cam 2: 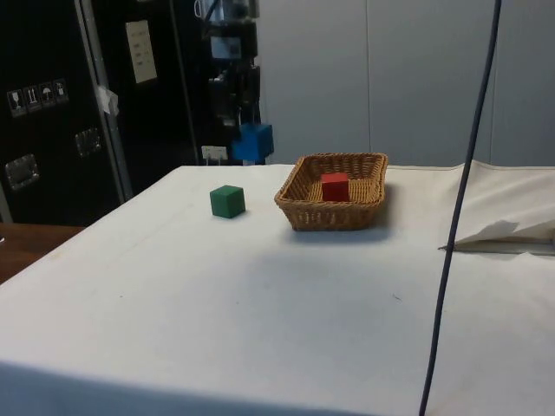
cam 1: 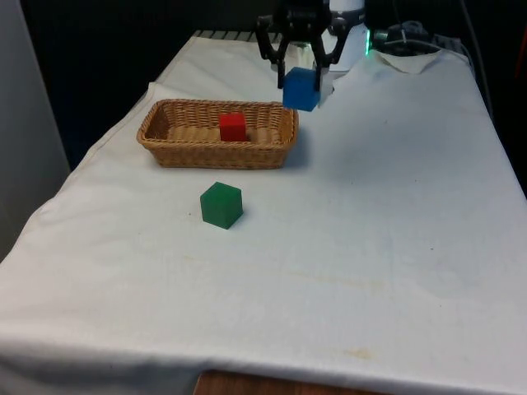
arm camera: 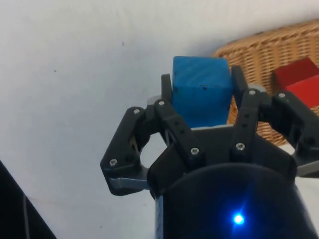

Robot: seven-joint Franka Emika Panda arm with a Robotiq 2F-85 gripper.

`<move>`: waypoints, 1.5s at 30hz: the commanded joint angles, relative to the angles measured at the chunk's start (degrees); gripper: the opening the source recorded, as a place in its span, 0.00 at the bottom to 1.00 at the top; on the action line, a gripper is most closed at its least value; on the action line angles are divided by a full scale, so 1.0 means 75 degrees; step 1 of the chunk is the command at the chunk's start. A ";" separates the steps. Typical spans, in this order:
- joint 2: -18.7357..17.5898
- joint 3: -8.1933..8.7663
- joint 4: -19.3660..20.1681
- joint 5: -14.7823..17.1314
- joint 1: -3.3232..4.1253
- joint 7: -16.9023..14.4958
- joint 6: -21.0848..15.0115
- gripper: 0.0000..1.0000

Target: Pick up exactly two blocks and place them into the basket.

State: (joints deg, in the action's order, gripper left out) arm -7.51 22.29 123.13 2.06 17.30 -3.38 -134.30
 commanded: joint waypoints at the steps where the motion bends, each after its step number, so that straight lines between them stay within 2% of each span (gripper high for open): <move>1: 0.0092 0.0046 0.0138 -0.0069 -0.0015 -0.0084 -0.0130 0.03; 14: 0.0328 0.0405 0.0451 0.0000 -0.0031 -0.0848 -0.0084 0.03; 21: 0.0435 0.0604 0.0703 -0.0053 -0.0046 -0.1329 -0.0222 0.03; 22: 0.0420 0.0611 0.0642 0.0000 -0.0038 -0.1329 -0.0099 0.03; 23: 0.0413 0.0619 0.0733 -0.0038 -0.0046 -0.1390 -0.0244 0.03; 32: 0.0275 0.0733 0.0993 0.0046 -0.0092 -0.1917 -0.0535 0.03; 37: 0.0145 0.0779 0.1253 0.0076 -0.0084 -0.2208 -0.0863 0.03; 38: 0.0191 0.0795 0.1123 0.0015 -0.0076 -0.2070 -0.0634 0.03; 39: 0.0130 0.0779 0.1299 0.0076 -0.0084 -0.2238 -0.0924 0.03; 45: -0.0122 0.0756 0.1520 0.0115 -0.0092 -0.2498 -0.1390 0.03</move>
State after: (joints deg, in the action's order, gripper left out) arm -8.02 28.25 134.01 2.18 16.73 -21.08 -143.35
